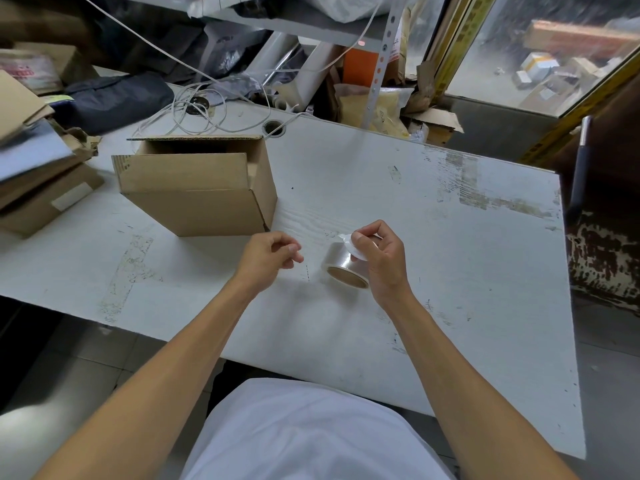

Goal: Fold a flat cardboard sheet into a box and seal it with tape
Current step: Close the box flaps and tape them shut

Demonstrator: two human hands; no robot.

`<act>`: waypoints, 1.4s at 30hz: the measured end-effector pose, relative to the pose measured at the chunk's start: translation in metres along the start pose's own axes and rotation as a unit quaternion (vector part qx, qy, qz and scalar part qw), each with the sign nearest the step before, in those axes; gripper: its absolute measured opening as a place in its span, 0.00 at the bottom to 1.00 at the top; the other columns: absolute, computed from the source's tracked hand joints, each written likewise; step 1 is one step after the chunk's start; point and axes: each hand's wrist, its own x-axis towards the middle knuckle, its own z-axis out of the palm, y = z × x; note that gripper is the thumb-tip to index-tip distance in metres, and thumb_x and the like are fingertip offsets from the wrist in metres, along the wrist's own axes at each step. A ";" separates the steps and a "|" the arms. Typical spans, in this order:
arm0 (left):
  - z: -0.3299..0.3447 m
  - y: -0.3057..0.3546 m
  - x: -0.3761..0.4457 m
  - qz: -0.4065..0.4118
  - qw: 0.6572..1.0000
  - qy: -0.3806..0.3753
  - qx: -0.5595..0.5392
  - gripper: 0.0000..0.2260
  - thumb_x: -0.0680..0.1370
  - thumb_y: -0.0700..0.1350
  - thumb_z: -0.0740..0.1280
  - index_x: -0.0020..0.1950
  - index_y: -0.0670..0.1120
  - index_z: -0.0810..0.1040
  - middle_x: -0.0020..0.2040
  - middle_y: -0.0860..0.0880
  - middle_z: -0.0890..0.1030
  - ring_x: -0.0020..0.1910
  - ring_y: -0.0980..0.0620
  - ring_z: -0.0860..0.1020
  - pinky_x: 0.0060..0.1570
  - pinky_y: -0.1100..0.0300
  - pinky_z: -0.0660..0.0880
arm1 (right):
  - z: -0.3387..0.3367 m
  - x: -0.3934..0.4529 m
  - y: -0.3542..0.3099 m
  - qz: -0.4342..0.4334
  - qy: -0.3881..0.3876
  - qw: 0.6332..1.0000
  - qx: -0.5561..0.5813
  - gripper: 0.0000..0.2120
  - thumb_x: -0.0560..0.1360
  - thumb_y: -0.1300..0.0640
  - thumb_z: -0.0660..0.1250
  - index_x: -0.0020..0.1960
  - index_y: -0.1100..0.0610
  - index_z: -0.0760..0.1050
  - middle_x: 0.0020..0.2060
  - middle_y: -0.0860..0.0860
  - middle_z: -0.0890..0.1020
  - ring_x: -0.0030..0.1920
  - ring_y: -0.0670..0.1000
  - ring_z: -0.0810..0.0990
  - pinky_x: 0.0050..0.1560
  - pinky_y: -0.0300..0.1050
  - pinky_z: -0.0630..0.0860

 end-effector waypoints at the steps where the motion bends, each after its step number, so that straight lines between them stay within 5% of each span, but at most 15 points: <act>1: 0.002 0.001 0.000 0.007 1.000 0.007 0.029 0.08 0.81 0.39 0.66 0.45 0.48 0.81 0.33 0.51 0.83 0.36 0.55 0.80 0.45 0.58 0.77 | 0.000 0.000 0.000 0.000 0.001 1.000 0.002 0.04 0.71 0.60 0.69 0.39 0.55 0.75 0.33 0.46 0.80 0.35 0.47 0.77 0.36 0.41 0.75; 3: 0.006 0.006 0.000 0.035 0.994 0.007 0.107 0.02 0.79 0.45 0.70 0.49 0.51 0.82 0.37 0.53 0.81 0.39 0.57 0.78 0.45 0.60 0.73 | 0.001 0.000 0.000 0.002 0.003 1.000 0.009 0.05 0.72 0.61 0.69 0.39 0.54 0.75 0.34 0.48 0.80 0.36 0.49 0.77 0.36 0.42 0.75; 6: 0.015 0.010 0.000 0.081 0.974 -0.096 0.188 0.22 0.70 0.50 0.78 0.63 0.54 0.78 0.58 0.54 0.78 0.60 0.56 0.74 0.60 0.60 0.70 | -0.001 0.001 0.000 0.007 -0.002 1.000 0.024 0.05 0.70 0.58 0.70 0.37 0.52 0.76 0.35 0.51 0.79 0.37 0.51 0.77 0.39 0.45 0.75; 8: 0.027 0.015 0.001 0.118 0.950 -0.159 0.241 0.34 0.67 0.52 0.80 0.70 0.55 0.72 0.72 0.55 0.70 0.73 0.55 0.62 0.71 0.56 0.61 | -0.003 0.004 -0.001 0.016 -0.023 0.998 0.062 0.04 0.71 0.58 0.69 0.39 0.53 0.75 0.34 0.50 0.79 0.36 0.50 0.76 0.40 0.45 0.74; 11: 0.043 0.017 0.010 0.170 0.933 -0.159 0.274 0.33 0.65 0.53 0.81 0.67 0.55 0.74 0.72 0.56 0.70 0.77 0.51 0.56 0.75 0.51 0.57 | -0.012 0.013 -0.003 0.010 -0.037 0.991 0.131 0.03 0.75 0.61 0.68 0.45 0.56 0.74 0.38 0.52 0.81 0.35 0.49 0.76 0.40 0.41 0.74; 13: 0.048 0.019 0.014 0.173 0.938 -0.138 0.266 0.27 0.64 0.53 0.81 0.60 0.55 0.76 0.68 0.59 0.74 0.77 0.49 0.56 0.74 0.47 0.59 | -0.024 0.024 0.001 0.002 0.023 0.995 0.101 0.05 0.78 0.62 0.67 0.49 0.57 0.70 0.39 0.53 0.78 0.36 0.50 0.74 0.38 0.41 0.73; 17: 0.052 0.022 0.016 0.169 0.939 -0.125 0.272 0.27 0.60 0.60 0.81 0.55 0.57 0.78 0.69 0.55 0.72 0.76 0.49 0.54 0.74 0.50 0.57 | -0.059 0.048 0.031 0.059 0.137 0.972 -0.183 0.09 0.76 0.55 0.69 0.50 0.55 0.69 0.43 0.51 0.77 0.44 0.55 0.78 0.47 0.53 0.77; 20: 0.055 0.025 0.011 0.152 0.947 -0.108 0.263 0.27 0.58 0.62 0.81 0.53 0.59 0.78 0.71 0.54 0.69 0.77 0.50 0.52 0.72 0.54 0.55 | -0.067 0.045 0.041 0.097 0.093 0.951 -0.277 0.07 0.78 0.54 0.66 0.55 0.54 0.74 0.54 0.52 0.79 0.53 0.53 0.79 0.47 0.44 0.75; 24: 0.058 0.025 0.008 0.141 0.955 -0.091 0.245 0.25 0.58 0.62 0.81 0.51 0.62 0.78 0.71 0.54 0.67 0.76 0.50 0.51 0.71 0.54 0.56 | -0.062 0.013 0.032 -0.011 0.003 0.956 -0.294 0.12 0.77 0.52 0.66 0.61 0.48 0.75 0.68 0.45 0.69 0.66 0.46 0.71 0.61 0.40 0.69; 28: 0.058 0.025 0.009 0.149 0.947 -0.106 0.263 0.24 0.64 0.51 0.81 0.56 0.60 0.78 0.71 0.54 0.68 0.75 0.49 0.55 0.72 0.51 0.60 | -0.050 -0.005 0.015 -0.023 -0.168 0.909 -0.381 0.27 0.73 0.46 0.73 0.69 0.48 0.70 0.62 0.42 0.76 0.60 0.41 0.73 0.57 0.37 0.71; 31: 0.043 0.022 0.005 0.098 0.972 -0.108 0.183 0.31 0.65 0.52 0.79 0.66 0.59 0.73 0.69 0.55 0.72 0.72 0.53 0.64 0.69 0.53 0.66 | -0.050 -0.005 0.008 -0.016 -0.143 0.910 -0.389 0.26 0.71 0.50 0.76 0.65 0.50 0.72 0.57 0.45 0.78 0.58 0.46 0.76 0.61 0.47 0.75; 35: 0.027 0.017 0.000 0.048 0.989 -0.083 0.113 0.31 0.70 0.53 0.78 0.71 0.52 0.73 0.69 0.53 0.74 0.68 0.56 0.71 0.66 0.59 0.66 | -0.058 -0.014 -0.001 -0.036 -0.137 0.908 -0.394 0.24 0.71 0.53 0.77 0.64 0.48 0.74 0.56 0.41 0.79 0.60 0.44 0.76 0.64 0.44 0.73; 38: 0.023 0.026 -0.007 0.033 0.995 -0.082 0.043 0.25 0.74 0.50 0.76 0.69 0.44 0.75 0.62 0.50 0.80 0.60 0.56 0.78 0.65 0.58 0.73 | -0.051 -0.020 -0.015 -0.071 -0.144 0.918 -0.364 0.24 0.69 0.55 0.78 0.63 0.49 0.75 0.55 0.40 0.80 0.59 0.43 0.78 0.64 0.46 0.74; 42: 0.008 0.047 -0.017 0.043 0.999 -0.016 -0.007 0.18 0.73 0.44 0.77 0.61 0.41 0.81 0.52 0.50 0.84 0.51 0.55 0.83 0.52 0.65 0.76 | -0.033 -0.022 -0.037 -0.114 -0.157 0.915 -0.354 0.23 0.68 0.57 0.78 0.61 0.48 0.76 0.52 0.37 0.81 0.57 0.42 0.79 0.64 0.45 0.75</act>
